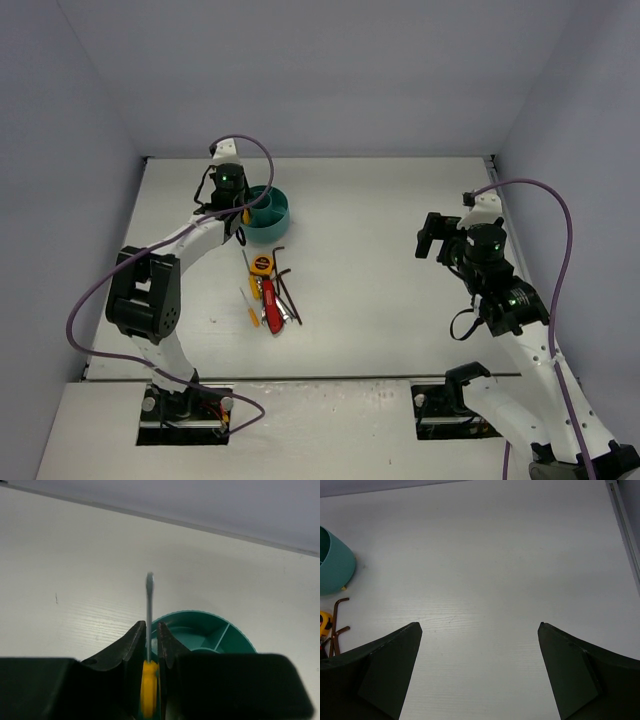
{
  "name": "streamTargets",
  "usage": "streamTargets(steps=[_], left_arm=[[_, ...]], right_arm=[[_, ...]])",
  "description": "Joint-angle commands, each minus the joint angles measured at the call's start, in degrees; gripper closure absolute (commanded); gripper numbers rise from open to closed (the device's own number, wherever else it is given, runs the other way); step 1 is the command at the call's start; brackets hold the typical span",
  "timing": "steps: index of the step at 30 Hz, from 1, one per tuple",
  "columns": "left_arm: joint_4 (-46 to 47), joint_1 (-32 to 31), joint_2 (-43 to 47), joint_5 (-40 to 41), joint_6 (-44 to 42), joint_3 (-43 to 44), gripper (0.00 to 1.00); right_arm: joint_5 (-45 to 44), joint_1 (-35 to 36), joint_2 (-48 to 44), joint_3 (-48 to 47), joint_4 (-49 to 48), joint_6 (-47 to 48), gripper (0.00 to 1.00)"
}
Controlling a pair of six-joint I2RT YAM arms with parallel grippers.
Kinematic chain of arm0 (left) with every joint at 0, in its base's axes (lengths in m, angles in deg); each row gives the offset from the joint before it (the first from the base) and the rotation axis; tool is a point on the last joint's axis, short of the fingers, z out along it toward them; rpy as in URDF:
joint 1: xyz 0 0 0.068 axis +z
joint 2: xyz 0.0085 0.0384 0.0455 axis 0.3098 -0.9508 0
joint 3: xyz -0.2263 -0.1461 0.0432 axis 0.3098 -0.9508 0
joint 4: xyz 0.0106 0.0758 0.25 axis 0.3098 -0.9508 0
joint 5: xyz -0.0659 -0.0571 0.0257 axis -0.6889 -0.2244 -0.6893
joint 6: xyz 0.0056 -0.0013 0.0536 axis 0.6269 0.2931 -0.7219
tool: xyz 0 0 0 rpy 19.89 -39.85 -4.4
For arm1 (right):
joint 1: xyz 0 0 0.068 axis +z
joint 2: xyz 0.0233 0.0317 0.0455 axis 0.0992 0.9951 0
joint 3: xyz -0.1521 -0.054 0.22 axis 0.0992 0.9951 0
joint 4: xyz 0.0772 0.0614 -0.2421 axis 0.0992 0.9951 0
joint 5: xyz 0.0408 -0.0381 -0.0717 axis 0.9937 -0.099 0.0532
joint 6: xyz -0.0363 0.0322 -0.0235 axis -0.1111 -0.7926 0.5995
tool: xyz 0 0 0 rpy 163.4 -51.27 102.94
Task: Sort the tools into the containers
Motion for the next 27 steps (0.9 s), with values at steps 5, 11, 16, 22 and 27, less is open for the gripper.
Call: streamTargets(steps=[5, 11, 16, 22, 27], left_arm=[[4.08, 0.37, 2.14, 0.51, 2.58, -0.39, 0.85], [-9.66, 0.30, 9.46, -0.06, 6.59, 3.69, 0.57], [-36.67, 0.03, 14.18, -0.14, 16.09, 7.50, 0.56], [-47.93, -0.91, 17.76, -6.55, 24.88, -0.78, 0.56], [-48.11, -1.94, 16.52, -9.10, 29.39, -7.03, 0.62]], right_arm=[[-0.54, 0.28, -1.03, -0.61, -2.79, 0.30, 0.00], [-0.11, 0.25, -1.75, -1.25, -2.73, 0.34, 0.00], [1.12, 0.22, -1.67, -1.42, -2.73, -0.32, 0.00], [2.48, 0.30, -1.93, -0.49, -2.73, -1.66, 0.00], [4.82, 0.33, -1.90, 0.01, -2.73, -2.65, 0.00]])
